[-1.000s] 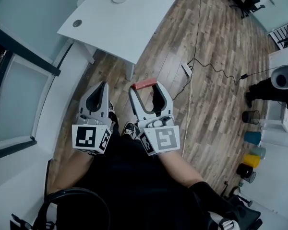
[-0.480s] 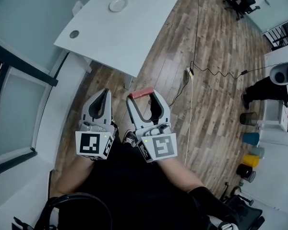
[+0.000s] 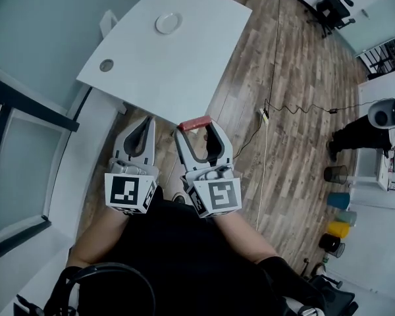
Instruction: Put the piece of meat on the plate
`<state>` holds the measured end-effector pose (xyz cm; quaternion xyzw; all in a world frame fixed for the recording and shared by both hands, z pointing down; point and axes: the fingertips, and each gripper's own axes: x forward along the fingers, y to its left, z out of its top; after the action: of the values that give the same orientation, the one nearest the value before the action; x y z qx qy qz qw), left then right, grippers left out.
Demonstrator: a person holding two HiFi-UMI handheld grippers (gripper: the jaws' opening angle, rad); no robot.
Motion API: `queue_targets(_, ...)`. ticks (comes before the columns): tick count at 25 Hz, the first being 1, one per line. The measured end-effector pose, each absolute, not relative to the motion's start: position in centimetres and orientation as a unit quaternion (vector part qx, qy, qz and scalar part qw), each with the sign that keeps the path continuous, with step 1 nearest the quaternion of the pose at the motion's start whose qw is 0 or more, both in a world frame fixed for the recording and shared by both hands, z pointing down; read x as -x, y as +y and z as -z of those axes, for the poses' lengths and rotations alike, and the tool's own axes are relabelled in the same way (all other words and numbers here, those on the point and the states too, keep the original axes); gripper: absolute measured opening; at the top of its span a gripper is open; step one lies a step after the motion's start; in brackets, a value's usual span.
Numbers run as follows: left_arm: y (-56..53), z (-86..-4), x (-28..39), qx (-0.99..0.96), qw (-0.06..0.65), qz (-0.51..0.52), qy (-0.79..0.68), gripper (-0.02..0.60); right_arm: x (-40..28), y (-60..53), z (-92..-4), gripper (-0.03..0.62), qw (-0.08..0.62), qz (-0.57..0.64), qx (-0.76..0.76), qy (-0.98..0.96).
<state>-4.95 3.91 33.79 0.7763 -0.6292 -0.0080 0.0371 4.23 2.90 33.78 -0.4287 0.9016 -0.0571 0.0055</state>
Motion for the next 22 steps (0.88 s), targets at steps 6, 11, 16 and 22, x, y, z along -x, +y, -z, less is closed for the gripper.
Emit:
queue_targets(6,0.7,-33.7,8.0,-0.782,0.035,0.012,-0.622,0.003,-0.7,-0.3,-33.4,0.282,0.003,0.057,0.442,0.895)
queue_targets(11,-0.8,-33.6,10.2,-0.787,0.034,0.011,-0.616,0.003,1.3,-1.4,-33.1,0.282,0.006,0.055,0.449,0.892)
queue_targets(16,-2.0,-33.0,11.5,-0.79,0.024,0.011,-0.612,0.003,2.0,-2.4,-32.7,0.282,0.013,0.052,0.461,0.886)
queue_targets(22,-3.7,-32.6,11.8,-0.788,0.022,0.013,-0.615,0.003,1.7,-4.2,-32.6,0.282,0.014,0.048,0.466,0.884)
